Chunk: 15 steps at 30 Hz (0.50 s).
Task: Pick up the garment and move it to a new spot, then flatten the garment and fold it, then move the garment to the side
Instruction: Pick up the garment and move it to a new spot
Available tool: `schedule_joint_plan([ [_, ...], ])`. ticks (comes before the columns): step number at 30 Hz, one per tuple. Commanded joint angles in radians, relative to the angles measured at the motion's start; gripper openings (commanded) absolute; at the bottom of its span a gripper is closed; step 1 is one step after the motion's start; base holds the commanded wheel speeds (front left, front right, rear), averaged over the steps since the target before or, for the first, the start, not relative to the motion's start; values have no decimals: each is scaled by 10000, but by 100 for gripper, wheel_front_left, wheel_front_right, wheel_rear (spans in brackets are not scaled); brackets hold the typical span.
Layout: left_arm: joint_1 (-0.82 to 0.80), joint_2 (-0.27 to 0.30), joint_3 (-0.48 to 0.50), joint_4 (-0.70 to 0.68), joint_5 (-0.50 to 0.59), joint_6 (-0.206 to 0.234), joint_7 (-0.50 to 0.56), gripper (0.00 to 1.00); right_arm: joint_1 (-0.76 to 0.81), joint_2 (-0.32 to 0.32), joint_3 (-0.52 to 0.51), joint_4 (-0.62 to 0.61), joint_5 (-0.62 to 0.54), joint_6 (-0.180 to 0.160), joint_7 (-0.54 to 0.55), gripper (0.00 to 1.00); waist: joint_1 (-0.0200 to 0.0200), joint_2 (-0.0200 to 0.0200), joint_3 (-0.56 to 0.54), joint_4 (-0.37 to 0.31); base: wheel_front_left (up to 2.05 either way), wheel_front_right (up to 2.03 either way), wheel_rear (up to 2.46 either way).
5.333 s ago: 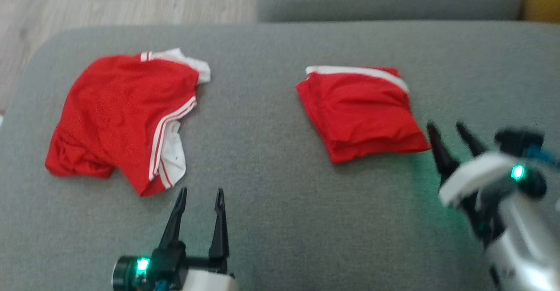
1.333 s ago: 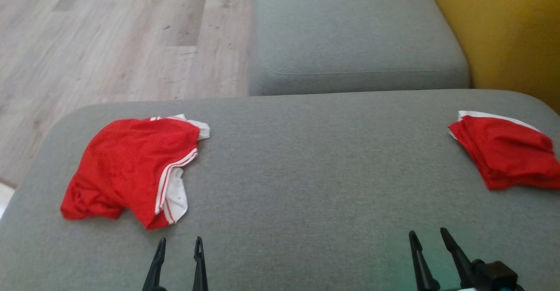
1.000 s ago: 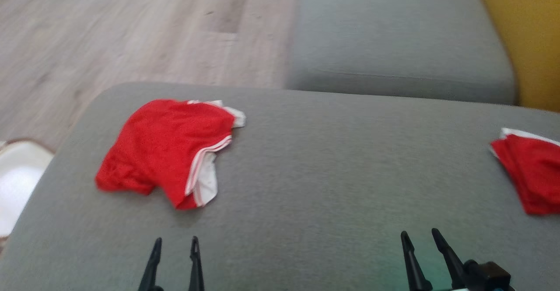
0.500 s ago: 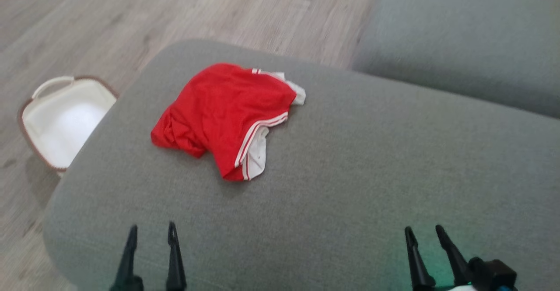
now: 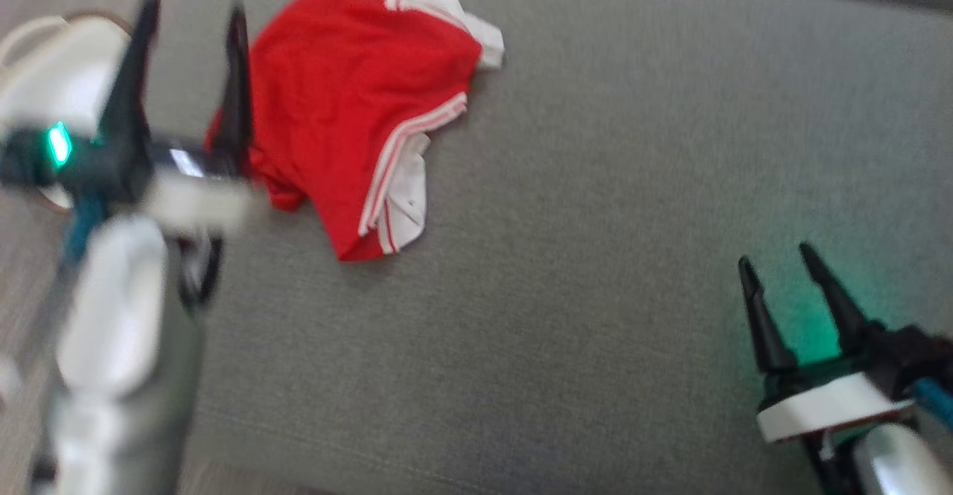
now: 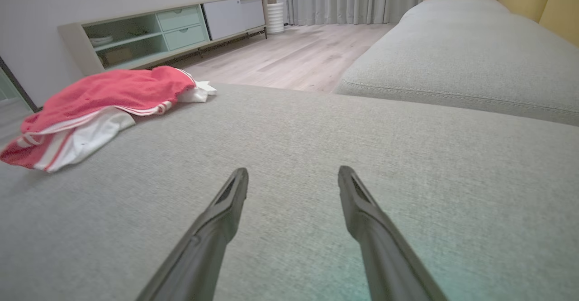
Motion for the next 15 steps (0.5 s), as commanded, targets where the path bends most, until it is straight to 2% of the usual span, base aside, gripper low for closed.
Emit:
schedule_joint_plan([
  [1, -935, 412, 289, 97, -128, -118, 278, 100, -359, -315, 159, -410, -73, -9, -111, 100, -5, 0, 919, -348, 0, 0, 0],
  [4, -2562, 400, 148, 1515, -570, -387, 1081, 100, -595, -747, 127, -642, -137, -9, -108, 100, -5, 0, 1415, -412, 0, 0, 0],
  [8, -4178, 112, 288, 3808, -1642, -545, 2255, 100, -778, -1160, -28, -1205, -70, -9, 121, 100, -5, 0, 2049, -452, 0, 0, 0],
  [15, -5224, -276, 2, 6645, -2556, -624, 3451, 100, -1016, -1520, -344, -2429, 132, -9, 679, 100, -5, 0, 2821, -424, 0, 0, 0],
])
